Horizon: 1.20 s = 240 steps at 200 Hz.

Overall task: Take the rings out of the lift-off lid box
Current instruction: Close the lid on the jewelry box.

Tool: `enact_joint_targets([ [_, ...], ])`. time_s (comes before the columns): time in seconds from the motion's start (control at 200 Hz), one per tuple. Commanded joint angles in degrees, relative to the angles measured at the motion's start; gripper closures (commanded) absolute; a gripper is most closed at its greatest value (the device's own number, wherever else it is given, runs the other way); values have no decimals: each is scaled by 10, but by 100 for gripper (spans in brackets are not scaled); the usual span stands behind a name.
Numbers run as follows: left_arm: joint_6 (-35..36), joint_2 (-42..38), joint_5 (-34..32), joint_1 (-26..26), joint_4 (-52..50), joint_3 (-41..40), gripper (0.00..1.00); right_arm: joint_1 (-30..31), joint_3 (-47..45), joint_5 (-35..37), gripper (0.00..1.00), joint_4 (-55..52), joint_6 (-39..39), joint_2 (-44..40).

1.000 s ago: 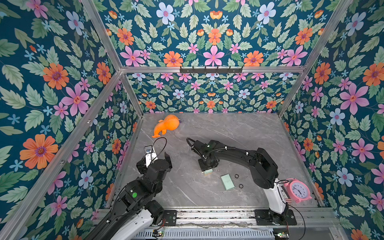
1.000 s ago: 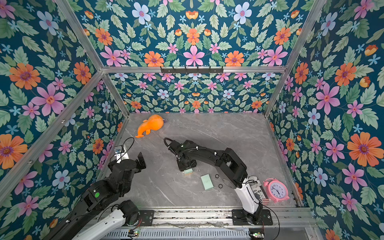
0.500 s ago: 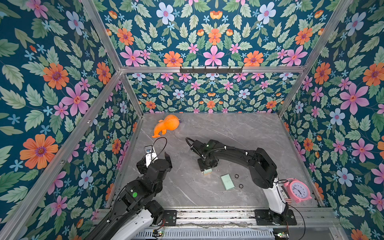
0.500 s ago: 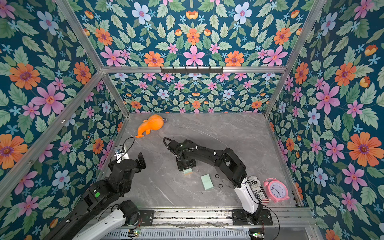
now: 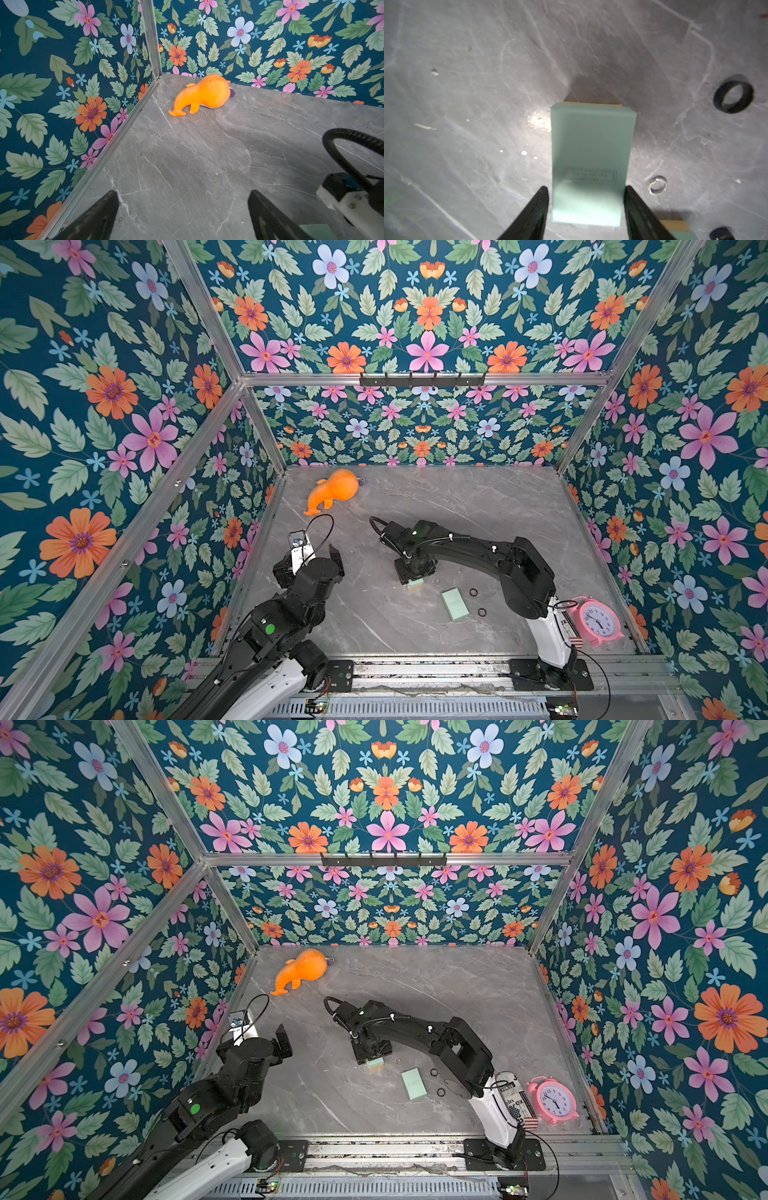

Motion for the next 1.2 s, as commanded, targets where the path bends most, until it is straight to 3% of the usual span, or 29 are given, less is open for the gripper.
enact_joint_targets([
  [0.0,3,2,0,2,10,0,0,2,2,6,47,-10,4,-22],
  [0.11,4,2,1,3,10,0,0,2,-6,-2,57,-2,6,-26],
  [0.305,4,3,1,5,11,1,0,2,-17,-22,66,21,3,-4],
  [0.595,5,6,2,6,11,1,0,-9,-35,-32,71,42,6,32],
  [0.83,7,10,6,6,13,1,0,-7,-18,-29,69,30,-12,13],
  [0.94,7,6,9,6,21,-3,1,-6,2,-13,59,28,-35,-39],
  [1.07,46,11,34,6,70,-20,0,-6,10,38,35,29,-75,-112],
  [1.195,62,61,80,7,90,-4,0,-17,-61,76,8,77,-110,-203],
])
